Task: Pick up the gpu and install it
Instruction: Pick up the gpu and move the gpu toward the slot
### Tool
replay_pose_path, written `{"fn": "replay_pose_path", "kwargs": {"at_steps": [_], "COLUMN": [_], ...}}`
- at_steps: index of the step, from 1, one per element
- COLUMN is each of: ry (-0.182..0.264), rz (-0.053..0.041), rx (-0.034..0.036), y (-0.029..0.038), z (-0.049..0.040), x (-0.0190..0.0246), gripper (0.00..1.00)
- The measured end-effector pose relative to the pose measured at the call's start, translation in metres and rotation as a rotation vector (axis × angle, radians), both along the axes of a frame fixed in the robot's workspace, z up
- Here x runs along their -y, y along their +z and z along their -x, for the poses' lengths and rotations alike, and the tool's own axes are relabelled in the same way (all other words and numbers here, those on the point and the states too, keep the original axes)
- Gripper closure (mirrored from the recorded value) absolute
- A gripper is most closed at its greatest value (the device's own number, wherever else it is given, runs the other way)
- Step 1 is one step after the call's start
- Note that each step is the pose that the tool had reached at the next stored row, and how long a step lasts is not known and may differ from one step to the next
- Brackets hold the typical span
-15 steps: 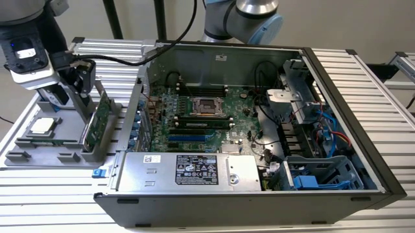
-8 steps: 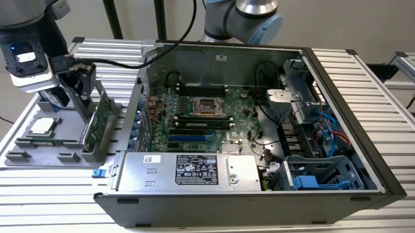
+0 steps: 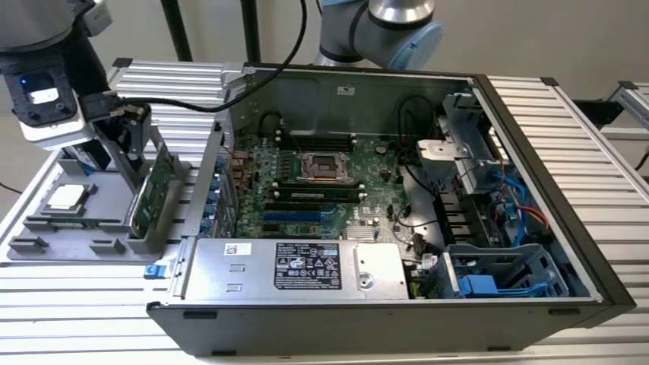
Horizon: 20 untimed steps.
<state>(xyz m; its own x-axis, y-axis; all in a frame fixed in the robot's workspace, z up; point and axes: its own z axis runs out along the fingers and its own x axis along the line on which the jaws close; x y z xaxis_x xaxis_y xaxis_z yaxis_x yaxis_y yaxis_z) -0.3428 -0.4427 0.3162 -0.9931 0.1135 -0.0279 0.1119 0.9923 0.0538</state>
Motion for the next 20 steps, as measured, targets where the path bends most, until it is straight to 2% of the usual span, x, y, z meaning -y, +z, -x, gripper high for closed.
{"fn": "replay_pose_path", "kwargs": {"at_steps": [20], "ry": [0.000], "rz": [0.0000], "rx": [0.0005], "y": [-0.0199], "z": [0.0005], "x": [-0.0007], "gripper": [0.00]}}
